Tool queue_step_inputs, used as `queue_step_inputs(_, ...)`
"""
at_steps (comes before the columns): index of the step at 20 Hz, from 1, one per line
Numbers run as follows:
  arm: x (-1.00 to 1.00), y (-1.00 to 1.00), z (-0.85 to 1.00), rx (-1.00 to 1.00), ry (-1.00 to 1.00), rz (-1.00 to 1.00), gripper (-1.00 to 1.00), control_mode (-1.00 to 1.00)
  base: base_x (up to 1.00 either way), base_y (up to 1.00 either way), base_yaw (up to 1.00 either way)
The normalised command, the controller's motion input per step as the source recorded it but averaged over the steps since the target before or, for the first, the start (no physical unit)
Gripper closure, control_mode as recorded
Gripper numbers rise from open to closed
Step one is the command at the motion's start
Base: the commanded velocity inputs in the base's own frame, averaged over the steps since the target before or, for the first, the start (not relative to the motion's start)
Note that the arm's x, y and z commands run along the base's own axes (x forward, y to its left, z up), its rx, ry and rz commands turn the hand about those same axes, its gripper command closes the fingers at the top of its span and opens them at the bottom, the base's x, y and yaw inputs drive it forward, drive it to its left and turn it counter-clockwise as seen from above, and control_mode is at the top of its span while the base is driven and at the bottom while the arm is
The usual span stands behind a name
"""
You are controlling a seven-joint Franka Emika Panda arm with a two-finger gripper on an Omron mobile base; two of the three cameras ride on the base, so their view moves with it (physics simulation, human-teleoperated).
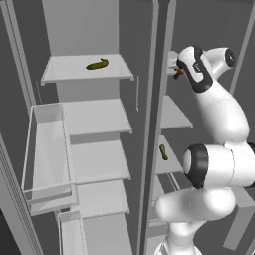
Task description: Pick up the frozen chicken drumstick from the freezer, place it on any shelf in the fridge, and close the fridge and freezer doors when done.
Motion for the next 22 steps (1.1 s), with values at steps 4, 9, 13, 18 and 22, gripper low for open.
queue_step_inputs(4,0.00,0.00,0.00,0.00,0.00,0.00,1.00,-1.00,0.00,0.00,0.00)
queue_step_inputs(9,-0.19,0.05,0.03,-0.01,0.00,-0.02,1.00,-1.00,0.00,0.00,0.00)
queue_step_inputs(13,-1.00,-0.04,0.39,0.00,0.00,-0.05,1.00,-1.00,0.00,0.00,0.00)
queue_step_inputs(18,-1.00,-0.20,0.27,0.00,0.03,0.00,1.00,-1.00,0.00,0.00,0.00)
queue_step_inputs(22,-1.00,-0.02,-0.19,-0.24,0.36,0.00,1.00,-1.00,0.00,0.00,0.00)
